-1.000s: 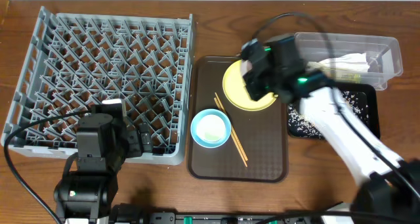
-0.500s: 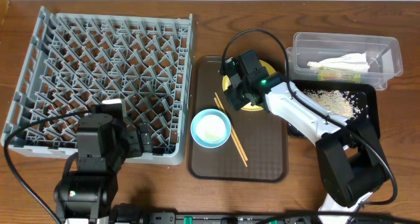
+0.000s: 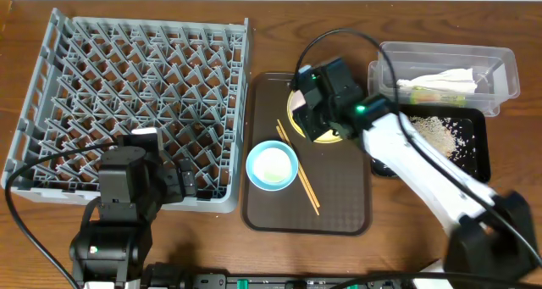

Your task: Sort waste into correct bins and load items into the dishwasher

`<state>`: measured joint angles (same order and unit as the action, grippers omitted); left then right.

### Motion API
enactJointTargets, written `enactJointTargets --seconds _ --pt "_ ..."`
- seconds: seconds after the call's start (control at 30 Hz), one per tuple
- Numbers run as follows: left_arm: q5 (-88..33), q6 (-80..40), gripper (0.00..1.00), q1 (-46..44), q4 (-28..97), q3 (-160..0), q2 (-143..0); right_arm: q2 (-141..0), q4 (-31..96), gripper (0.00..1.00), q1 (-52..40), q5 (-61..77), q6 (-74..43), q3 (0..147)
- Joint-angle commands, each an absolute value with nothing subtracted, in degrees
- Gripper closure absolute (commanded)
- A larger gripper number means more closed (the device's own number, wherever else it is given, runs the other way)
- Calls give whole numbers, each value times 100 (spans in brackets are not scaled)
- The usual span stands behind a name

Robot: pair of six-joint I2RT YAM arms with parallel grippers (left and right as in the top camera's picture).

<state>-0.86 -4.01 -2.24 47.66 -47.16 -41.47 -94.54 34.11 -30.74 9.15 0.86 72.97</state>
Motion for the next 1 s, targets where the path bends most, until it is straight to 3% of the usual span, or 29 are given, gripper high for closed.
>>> enactJointTargets --seconds 0.0,0.5,0.6,0.73,0.97 --pt "3 -327 4 -189 4777 -4823 -4147 -9201 3636 53 -3271 1400 -117 7424" --pt "3 -327 4 -189 4777 -4823 -4147 -10154 4217 67 -3889 1378 -685 7140" --pt "3 -327 4 -189 4777 -4823 -4147 -10385 4222 85 -3913 1378 -687 7140" --pt "3 -327 4 -189 4777 -4823 -4147 -10407 4134 99 -3879 1372 -727 7148" --pt "3 -327 4 -189 4772 -4823 -4147 -9994 4163 99 -3529 1337 -725 7553"
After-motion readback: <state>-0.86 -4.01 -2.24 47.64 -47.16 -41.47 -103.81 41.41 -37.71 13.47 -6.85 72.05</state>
